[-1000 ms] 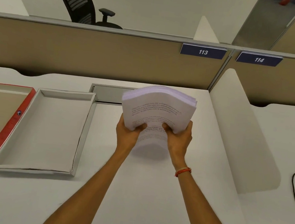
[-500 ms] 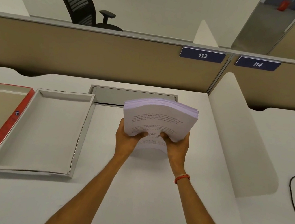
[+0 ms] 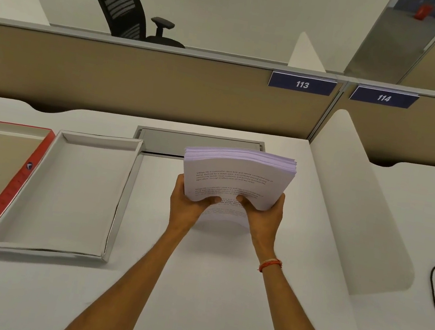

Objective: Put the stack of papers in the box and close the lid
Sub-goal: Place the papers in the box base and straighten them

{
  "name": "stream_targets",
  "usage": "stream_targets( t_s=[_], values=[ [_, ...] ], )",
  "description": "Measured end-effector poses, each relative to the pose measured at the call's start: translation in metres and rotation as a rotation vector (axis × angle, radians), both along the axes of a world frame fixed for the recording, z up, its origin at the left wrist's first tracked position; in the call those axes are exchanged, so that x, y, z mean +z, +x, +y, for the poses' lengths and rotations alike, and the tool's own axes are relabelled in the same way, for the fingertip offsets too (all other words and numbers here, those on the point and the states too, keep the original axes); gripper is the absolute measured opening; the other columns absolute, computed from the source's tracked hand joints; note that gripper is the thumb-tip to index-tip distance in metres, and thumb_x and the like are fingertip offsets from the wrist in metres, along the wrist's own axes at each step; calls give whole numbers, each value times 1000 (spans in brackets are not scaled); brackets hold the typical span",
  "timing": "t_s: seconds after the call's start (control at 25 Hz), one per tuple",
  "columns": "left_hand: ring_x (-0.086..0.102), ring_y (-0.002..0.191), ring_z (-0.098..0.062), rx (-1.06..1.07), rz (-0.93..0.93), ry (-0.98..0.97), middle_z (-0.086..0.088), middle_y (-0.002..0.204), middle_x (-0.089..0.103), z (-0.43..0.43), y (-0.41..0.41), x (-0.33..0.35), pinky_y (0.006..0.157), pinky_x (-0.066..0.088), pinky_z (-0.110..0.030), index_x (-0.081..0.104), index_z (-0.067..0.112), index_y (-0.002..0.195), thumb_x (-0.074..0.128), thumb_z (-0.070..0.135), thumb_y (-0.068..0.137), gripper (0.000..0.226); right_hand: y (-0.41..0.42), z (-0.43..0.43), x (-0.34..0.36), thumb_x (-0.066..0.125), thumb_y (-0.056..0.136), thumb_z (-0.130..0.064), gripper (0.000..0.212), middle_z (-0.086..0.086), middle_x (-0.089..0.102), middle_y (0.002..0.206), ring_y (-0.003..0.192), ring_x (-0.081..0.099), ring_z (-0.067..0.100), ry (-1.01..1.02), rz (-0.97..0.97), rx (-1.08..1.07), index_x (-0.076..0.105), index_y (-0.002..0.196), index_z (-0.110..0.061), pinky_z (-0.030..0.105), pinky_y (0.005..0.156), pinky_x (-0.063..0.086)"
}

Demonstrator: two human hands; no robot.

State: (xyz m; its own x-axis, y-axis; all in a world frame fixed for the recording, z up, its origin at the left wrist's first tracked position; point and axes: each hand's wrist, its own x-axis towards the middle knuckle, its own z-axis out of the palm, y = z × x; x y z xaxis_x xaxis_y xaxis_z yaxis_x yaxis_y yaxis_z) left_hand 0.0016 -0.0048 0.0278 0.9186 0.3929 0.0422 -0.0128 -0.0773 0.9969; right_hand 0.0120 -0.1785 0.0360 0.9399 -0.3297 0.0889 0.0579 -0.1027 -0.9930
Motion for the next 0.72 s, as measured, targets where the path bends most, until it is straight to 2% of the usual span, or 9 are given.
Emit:
stream_targets(
  t_s=[0.12,0.24,0.36,0.44,0.52,0.56,0.64,0.72],
  values=[
    [67,96,-17,56,11,-36,9,106,68,-4,-2,0,76,53,-8,55,34,118,87,33,61,65,1,5,-1,91,63,-24,72,-34,62,100,101,61,-9,-12,8,-35,46,110,-56,12,77,55],
    [68,94,-11,87,22,-44,11,102,69,-8,-2,4,70,55,-8,58,39,109,91,24,62,59,1,10,2,89,67,-20,66,-23,62,100,97,64,0,-35,8,-67,47,104,-56,14,72,58],
    [67,89,-5,85,54,-9,17,98,67,-8,3,15,60,53,-7,56,47,101,91,22,64,56,5,13,10,88,68,-20,58,-16,60,98,89,66,4,-68,49,-72,45,99,-43,16,64,60],
    [66,86,-7,63,100,56,18,96,64,-3,10,25,53,50,-6,54,43,101,89,26,65,53,12,14,21,86,69,-25,58,-9,61,99,87,67,12,-117,101,-44,41,104,-30,15,57,58],
    [66,80,-10,38,157,147,11,98,63,5,18,37,51,51,-9,52,30,109,89,30,65,57,22,14,35,84,71,-29,61,1,60,107,88,67,21,-229,165,-16,37,109,-23,20,59,58],
    [65,79,-12,30,186,182,7,101,62,9,21,42,55,51,-11,51,25,111,90,31,64,61,27,13,41,84,72,-29,62,5,59,112,92,67,24,-292,197,-3,36,111,-20,24,63,59],
    [65,83,-17,25,244,241,2,106,62,16,26,49,62,51,-17,50,20,113,90,32,64,65,34,14,50,84,72,-29,67,12,59,119,100,65,29,-386,253,19,38,117,-11,34,74,58],
    [67,89,-22,19,298,293,-4,112,65,22,26,53,67,52,-23,53,15,117,90,33,64,67,36,17,54,86,70,-29,71,15,61,121,106,63,31,-439,295,28,42,119,-5,39,81,57]
  ],
)
